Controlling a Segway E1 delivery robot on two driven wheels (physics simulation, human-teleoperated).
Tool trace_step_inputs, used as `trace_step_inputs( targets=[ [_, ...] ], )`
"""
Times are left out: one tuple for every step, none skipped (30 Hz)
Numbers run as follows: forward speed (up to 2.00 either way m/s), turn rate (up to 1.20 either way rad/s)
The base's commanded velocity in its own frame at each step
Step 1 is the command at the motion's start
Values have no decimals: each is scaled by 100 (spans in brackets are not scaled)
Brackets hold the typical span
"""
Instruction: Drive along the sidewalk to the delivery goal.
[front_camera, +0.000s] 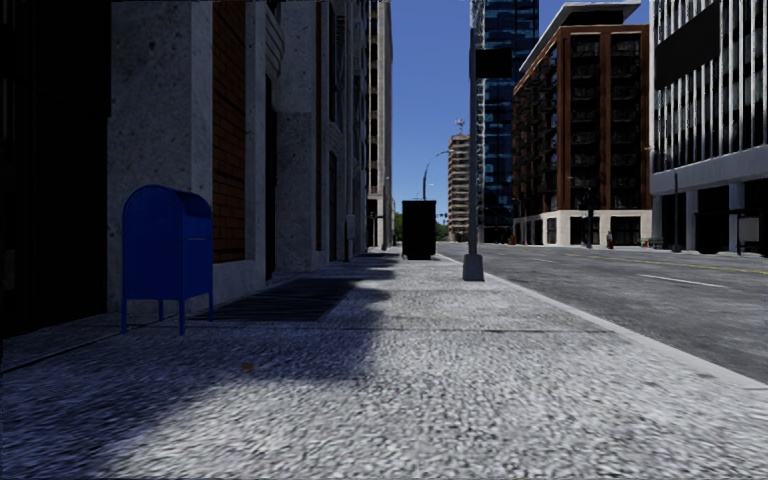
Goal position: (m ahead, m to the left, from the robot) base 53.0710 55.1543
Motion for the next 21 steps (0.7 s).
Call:
trace_step_inputs(
  targets=[
    [200,0],
    [200,0],
    [200,0],
    [200,0],
    [200,0],
    [200,0],
    [200,0],
    [200,0],
    [200,0],
    [200,0],
    [200,0],
    [200,0],
    [200,0],
    [200,0],
    [200,0],
    [200,0],
    [200,0],
    [200,0],
    [200,0],
    [200,0],
    [200,0]
  ],
)
